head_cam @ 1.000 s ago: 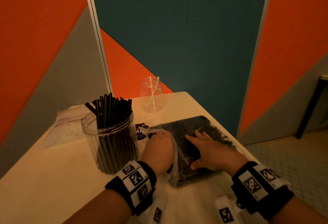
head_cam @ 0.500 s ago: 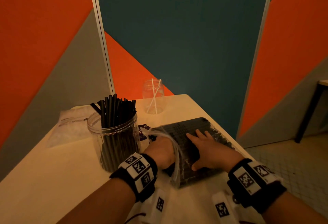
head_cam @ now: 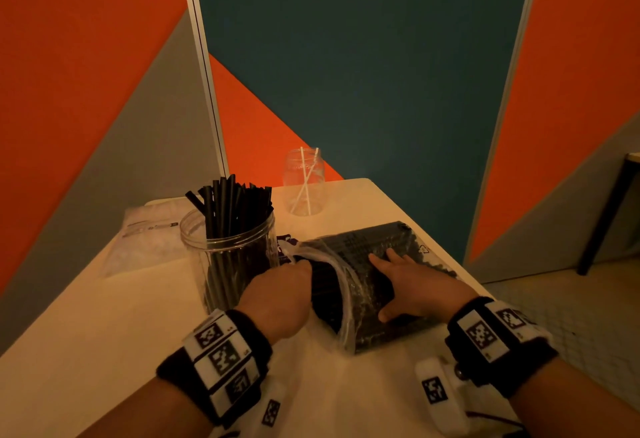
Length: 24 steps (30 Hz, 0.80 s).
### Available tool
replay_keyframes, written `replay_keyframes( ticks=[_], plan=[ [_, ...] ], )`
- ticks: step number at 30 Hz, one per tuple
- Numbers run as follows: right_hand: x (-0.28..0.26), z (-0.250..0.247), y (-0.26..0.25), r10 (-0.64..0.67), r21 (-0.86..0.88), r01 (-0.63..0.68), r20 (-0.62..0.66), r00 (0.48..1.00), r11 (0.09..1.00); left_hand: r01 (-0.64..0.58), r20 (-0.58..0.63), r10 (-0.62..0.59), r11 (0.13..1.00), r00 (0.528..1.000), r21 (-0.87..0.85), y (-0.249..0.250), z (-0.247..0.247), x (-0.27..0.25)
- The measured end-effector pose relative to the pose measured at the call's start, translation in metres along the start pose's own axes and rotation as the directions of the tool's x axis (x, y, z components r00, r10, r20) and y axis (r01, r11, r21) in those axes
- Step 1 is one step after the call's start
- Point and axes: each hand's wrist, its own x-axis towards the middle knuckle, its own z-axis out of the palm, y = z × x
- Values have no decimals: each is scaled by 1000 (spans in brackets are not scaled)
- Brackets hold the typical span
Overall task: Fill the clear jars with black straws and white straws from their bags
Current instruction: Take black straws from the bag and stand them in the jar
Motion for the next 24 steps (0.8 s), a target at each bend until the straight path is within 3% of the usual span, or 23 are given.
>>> replay_keyframes(
  ticks=[6,10,20,24],
  plan=[
    [3,-1,1,-2,-29,2,5,1000,1000,29,-113,11,937,994,349,30,6,11],
    [4,-1,0,11,-37,-10,10,1000,999,78,-87,-43,888,995,453,41,8,13],
    [2,-6,-10,21,-72,-17,56,998,997,-19,-37,30,966,999,259,23,12,-4],
    [-2,-7,-11,1,-56,2,60,998,998,-13,-34,23,963,999,268,11,-6,-19]
  ],
)
